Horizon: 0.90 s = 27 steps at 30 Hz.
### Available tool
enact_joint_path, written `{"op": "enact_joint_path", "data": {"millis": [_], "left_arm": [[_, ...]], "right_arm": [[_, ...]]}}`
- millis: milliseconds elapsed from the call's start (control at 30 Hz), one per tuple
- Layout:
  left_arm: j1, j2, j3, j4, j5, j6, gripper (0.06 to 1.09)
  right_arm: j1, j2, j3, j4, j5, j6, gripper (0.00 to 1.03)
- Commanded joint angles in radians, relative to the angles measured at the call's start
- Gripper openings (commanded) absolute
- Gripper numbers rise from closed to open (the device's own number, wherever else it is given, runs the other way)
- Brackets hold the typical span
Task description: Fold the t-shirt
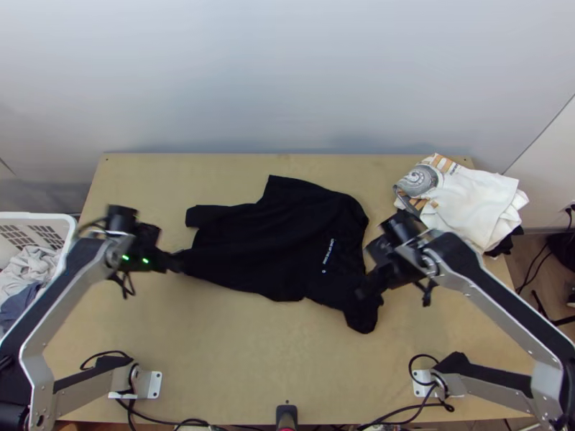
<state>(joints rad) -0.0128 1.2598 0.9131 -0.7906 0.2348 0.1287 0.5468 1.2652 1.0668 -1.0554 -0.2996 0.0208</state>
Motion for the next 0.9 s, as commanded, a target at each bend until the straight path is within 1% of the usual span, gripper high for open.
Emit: {"op": "enact_joint_path", "data": {"millis": [0, 33, 133, 300, 367, 467, 533, 600, 667, 767, 867], "left_arm": [[0.224, -0.019, 0.231, -0.174, 0.149, 0.042, 0.1], [0.251, -0.016, 0.268, -0.196, 0.17, 0.042, 0.1], [0.309, -0.013, 0.38, -0.251, 0.198, 0.042, 0.1], [0.349, -0.008, 0.558, -0.331, 0.236, 0.037, 0.1], [0.347, -0.005, 0.599, -0.351, 0.255, 0.035, 0.1], [0.327, 0.01, 0.584, -0.346, 0.259, 0.037, 0.1], [0.292, 0.032, 0.529, -0.306, 0.258, 0.04, 0.1], [0.235, 0.059, 0.452, -0.223, 0.256, 0.04, 0.1], [0.177, 0.124, 0.386, -0.139, 0.25, 0.037, 0.1], [0.109, 0.23, 0.339, -0.044, 0.228, 0.035, 0.1], [0.059, 0.336, 0.334, 0.013, 0.212, 0.032, 0.1]], "right_arm": [[-0.077, -0.096, 0.144, -0.029, -0.024, 0.001, 0.03], [-0.087, -0.107, 0.167, -0.029, -0.024, 0.001, 0.03], [-0.12, -0.139, 0.245, -0.028, -0.024, 0.016, 0.03], [-0.16, -0.164, 0.36, -0.037, -0.024, 0.045, 0.03], [-0.166, -0.165, 0.366, -0.043, -0.024, 0.045, 0.03], [-0.188, -0.164, 0.317, -0.035, -0.024, 0.044, 0.03], [-0.208, -0.151, 0.246, -0.003, -0.022, 0.042, 0.03], [-0.214, -0.135, 0.176, 0.041, -0.022, 0.042, 0.03], [-0.217, -0.093, 0.117, 0.055, -0.021, 0.039, 0.03], [-0.222, -0.055, 0.058, 0.109, -0.021, 0.038, 0.03], [-0.237, -0.017, 0.025, 0.149, -0.021, 0.038, 0.03]]}}
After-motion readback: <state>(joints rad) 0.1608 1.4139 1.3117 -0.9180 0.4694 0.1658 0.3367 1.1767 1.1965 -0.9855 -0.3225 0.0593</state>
